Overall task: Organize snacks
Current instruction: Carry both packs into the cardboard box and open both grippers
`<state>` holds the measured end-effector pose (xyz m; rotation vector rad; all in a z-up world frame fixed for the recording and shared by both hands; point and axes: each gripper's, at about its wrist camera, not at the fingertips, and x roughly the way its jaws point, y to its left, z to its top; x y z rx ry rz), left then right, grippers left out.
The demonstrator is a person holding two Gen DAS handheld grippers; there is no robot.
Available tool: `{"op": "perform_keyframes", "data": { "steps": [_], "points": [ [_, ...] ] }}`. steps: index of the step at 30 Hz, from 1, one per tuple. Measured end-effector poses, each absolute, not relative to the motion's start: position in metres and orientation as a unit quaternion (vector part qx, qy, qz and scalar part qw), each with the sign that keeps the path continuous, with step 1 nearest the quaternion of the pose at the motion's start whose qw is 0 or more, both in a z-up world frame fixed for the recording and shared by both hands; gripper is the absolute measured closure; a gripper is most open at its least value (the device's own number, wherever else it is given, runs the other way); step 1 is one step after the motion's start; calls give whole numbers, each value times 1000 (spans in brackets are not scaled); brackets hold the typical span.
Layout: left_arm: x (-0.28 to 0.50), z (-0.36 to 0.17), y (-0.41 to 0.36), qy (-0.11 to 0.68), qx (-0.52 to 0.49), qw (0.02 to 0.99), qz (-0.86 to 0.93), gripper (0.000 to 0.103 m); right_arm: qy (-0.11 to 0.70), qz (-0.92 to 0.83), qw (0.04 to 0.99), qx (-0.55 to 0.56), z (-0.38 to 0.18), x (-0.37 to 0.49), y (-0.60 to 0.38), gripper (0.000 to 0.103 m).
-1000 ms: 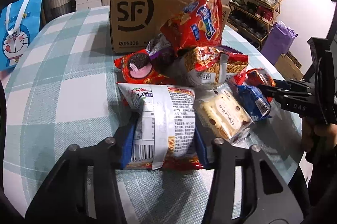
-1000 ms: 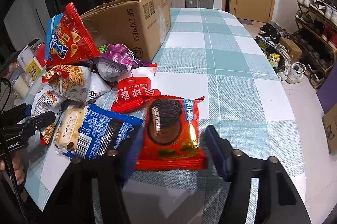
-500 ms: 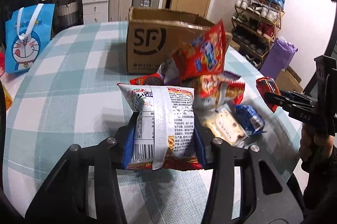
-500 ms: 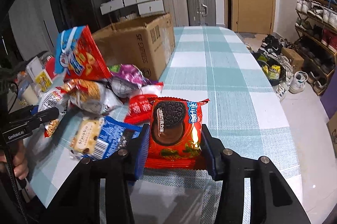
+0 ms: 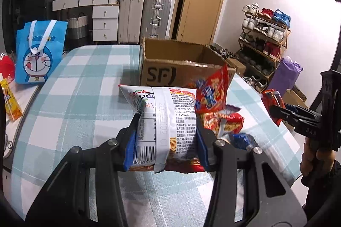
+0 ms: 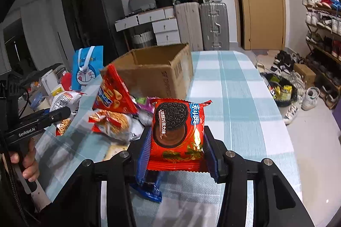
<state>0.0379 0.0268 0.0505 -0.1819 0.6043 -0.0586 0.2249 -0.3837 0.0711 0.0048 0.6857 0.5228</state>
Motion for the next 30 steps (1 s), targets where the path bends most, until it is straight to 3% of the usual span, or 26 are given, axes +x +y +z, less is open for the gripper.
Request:
{"op": "perform_keyframes", "data": {
  "steps": [30],
  "points": [
    [155, 106, 32, 254, -76, 964, -18, 60, 294, 301, 907, -5, 127, 304, -332, 57]
  ]
}}
